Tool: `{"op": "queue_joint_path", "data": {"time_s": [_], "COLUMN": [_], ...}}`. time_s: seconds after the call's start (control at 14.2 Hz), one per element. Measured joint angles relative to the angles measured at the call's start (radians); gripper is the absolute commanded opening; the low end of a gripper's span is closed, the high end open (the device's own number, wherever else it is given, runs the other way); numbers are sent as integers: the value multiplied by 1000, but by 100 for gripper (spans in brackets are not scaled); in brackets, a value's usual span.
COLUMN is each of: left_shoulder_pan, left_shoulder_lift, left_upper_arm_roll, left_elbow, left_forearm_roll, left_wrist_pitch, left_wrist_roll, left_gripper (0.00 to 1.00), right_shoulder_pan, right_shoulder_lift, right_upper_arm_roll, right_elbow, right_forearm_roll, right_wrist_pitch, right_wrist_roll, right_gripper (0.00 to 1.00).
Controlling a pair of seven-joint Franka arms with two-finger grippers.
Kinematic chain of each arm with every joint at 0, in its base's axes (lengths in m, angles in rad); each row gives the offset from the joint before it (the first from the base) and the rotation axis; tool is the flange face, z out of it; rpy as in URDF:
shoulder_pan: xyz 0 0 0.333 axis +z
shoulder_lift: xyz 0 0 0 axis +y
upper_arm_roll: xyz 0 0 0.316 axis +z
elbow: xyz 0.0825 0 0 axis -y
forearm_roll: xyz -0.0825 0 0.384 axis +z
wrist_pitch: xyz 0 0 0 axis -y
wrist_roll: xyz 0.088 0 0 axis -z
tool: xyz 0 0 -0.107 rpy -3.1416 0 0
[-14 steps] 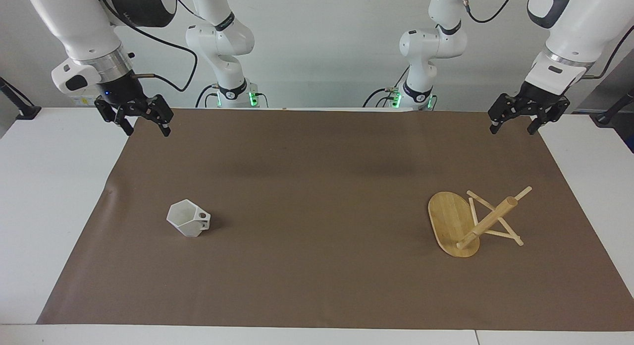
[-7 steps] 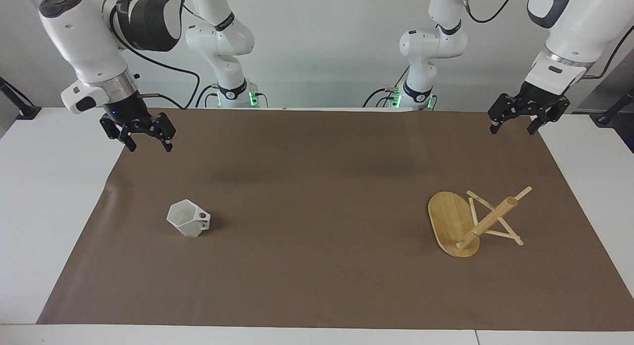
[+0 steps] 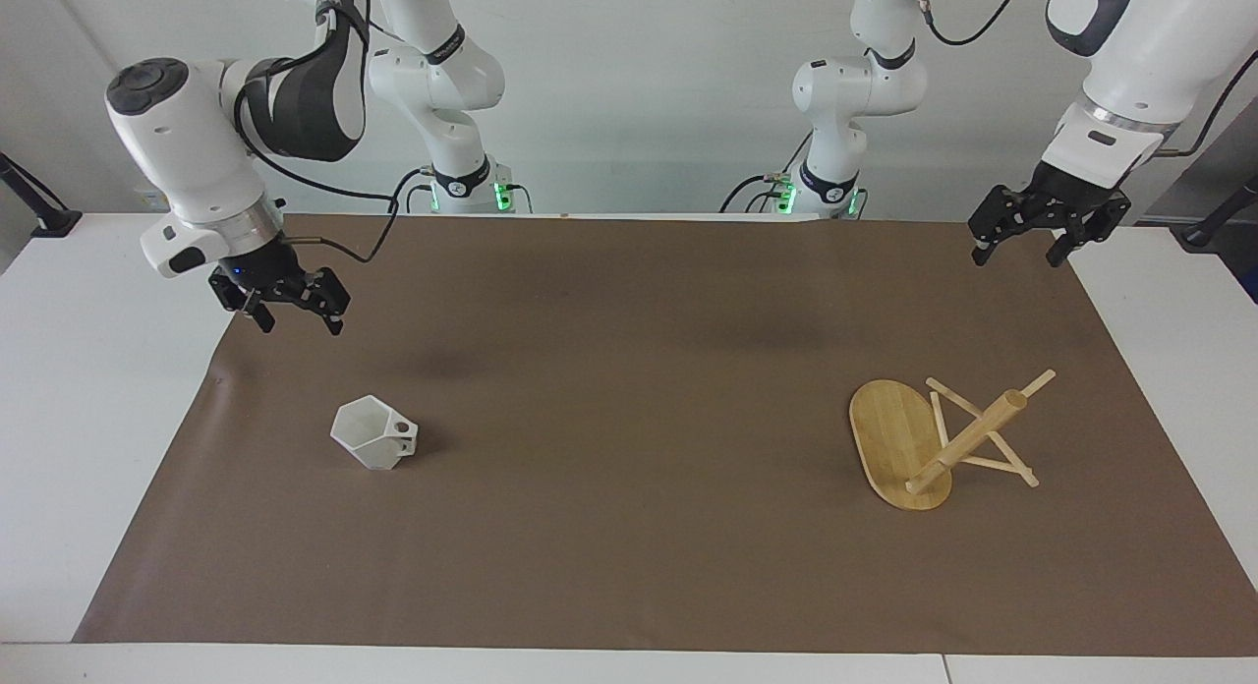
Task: Hang cup on rack
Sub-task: 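Reach the right gripper toward the white hexagonal cup's handle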
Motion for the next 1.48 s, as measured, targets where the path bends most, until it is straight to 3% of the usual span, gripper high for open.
{"op": "queue_joint_path", "data": {"time_s": [0.35,1.48], "left_shoulder_pan": [0,0], "left_shoulder_lift": [0,0], "left_upper_arm_roll": [0,0], "left_elbow": [0,0], "left_forearm_roll": [0,0], "left_wrist_pitch": [0,0], "left_wrist_roll": [0,0], "left_gripper": [100,100], "right_shoulder_pan": [-21,6], "right_shoulder_lift": [43,161], "right_upper_arm_roll": [0,4], "right_elbow": [-78,-92], "right_forearm_roll": [0,0], "right_wrist_pitch": [139,362], "right_wrist_roll": [-3,45], "right_gripper": [100,99]}}
